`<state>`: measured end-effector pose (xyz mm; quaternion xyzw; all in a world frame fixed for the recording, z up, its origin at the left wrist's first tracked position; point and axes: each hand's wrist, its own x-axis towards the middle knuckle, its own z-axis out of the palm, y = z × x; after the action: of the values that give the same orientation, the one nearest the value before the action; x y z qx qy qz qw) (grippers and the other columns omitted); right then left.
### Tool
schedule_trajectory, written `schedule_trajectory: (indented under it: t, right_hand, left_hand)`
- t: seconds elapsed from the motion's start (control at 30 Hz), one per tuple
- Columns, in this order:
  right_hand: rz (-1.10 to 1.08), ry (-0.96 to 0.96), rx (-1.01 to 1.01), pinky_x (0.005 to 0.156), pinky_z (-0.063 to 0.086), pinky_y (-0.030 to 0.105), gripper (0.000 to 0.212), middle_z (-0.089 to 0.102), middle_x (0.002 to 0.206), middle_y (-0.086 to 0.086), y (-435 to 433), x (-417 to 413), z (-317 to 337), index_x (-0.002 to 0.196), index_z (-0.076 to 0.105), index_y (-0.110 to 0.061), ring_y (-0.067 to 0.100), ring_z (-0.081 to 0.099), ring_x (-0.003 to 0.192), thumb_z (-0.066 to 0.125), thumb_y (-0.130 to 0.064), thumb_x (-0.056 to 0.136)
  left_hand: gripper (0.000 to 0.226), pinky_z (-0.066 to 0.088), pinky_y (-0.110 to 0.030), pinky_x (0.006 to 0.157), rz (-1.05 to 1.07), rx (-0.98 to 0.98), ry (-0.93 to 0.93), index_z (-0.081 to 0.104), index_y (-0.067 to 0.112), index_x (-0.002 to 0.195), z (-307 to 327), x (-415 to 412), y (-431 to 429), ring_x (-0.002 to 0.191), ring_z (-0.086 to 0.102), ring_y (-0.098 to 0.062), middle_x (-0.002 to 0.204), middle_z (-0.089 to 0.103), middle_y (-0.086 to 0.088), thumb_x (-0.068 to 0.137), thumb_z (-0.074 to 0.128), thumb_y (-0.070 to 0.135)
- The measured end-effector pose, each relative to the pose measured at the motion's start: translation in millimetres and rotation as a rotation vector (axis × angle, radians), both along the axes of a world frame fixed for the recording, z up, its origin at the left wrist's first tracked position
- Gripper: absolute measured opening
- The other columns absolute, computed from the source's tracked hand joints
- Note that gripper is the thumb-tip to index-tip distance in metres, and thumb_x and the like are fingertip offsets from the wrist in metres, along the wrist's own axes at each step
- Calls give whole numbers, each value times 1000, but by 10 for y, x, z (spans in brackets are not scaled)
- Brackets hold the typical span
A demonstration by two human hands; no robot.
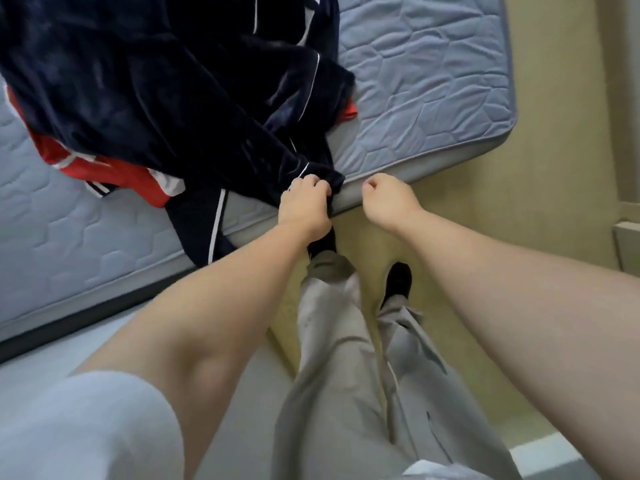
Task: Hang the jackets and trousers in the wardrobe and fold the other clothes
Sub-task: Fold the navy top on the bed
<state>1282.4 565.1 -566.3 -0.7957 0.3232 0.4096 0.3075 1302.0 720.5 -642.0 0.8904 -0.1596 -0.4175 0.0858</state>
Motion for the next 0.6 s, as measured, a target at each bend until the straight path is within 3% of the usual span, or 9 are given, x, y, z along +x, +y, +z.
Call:
schedule_trajectory:
  t: [0.13, 0.17, 0.2, 0.3, 0.37, 0.47, 0.53, 0.6]
  right_hand:
    - [-43, 43, 16, 96, 42, 32, 31, 61, 133, 14, 55, -30, -344, 127, 58, -14, 34, 54, 123, 40, -27, 105]
    - [-48, 52, 27, 94, 42, 32, 31, 61, 133, 14, 70, -43, -404, 126, 57, -14, 34, 55, 122, 40, -28, 105]
    - [-49, 65, 35, 93, 42, 32, 30, 60, 132, 14, 81, -58, -448, 126, 56, -14, 34, 55, 120, 40, -28, 105]
    - [-34, 95, 44, 92, 41, 31, 31, 59, 133, 14, 99, -66, -501, 129, 54, -14, 34, 54, 121, 40, -28, 104]
    - [-13, 117, 50, 89, 38, 28, 33, 57, 137, 12, 121, -42, -430, 132, 52, -13, 32, 53, 125, 43, -26, 104]
    - [22, 134, 67, 93, 41, 31, 39, 55, 141, 11, 172, 36, -143, 138, 47, -13, 32, 53, 127, 49, -23, 101]
    - [59, 126, 103, 95, 43, 33, 47, 54, 141, 12, 222, 106, 151, 144, 42, -15, 32, 53, 126, 52, -19, 98]
    - [95, 72, 141, 99, 46, 36, 62, 55, 138, 13, 288, 190, 507, 151, 31, -19, 34, 54, 124, 53, -14, 94]
  left_hand:
    - [89, 23, -50, 119, -228, 161, -138, 31, 17, 150, -442, 161, -27, 151, 15, -32, 163, 23, -9, 72, 74, 13]
    - [95, 17, -53, 122, -230, 211, -161, 24, 15, 154, -516, 199, 7, 152, 15, -33, 161, 26, -10, 73, 73, 12]
    - [94, 14, -56, 123, -225, 261, -172, 23, 13, 155, -564, 221, 49, 149, 21, -34, 155, 35, -11, 75, 70, 11]
    - [56, 20, -59, 118, -215, 339, -140, 51, 17, 135, -529, 328, 198, 131, 37, -35, 128, 55, -10, 80, 60, 14]
    - [41, 24, -57, 117, -60, 284, -79, 62, 20, 122, -319, 389, 306, 123, 39, -34, 121, 55, -8, 83, 51, 17]
    - [35, 31, -57, 114, 334, 36, -133, 66, 16, 104, 231, 381, 442, 115, 43, -30, 111, 47, 2, 76, 46, 10]
    - [21, 50, -53, 97, 583, -162, -128, 59, 8, 89, 715, 376, 517, 103, 51, -27, 104, 49, 3, 71, 49, 1]
    - [22, 56, -50, 75, 689, -274, -107, 55, 0, 89, 1208, 387, 575, 87, 56, -21, 97, 56, -1, 67, 51, -5]
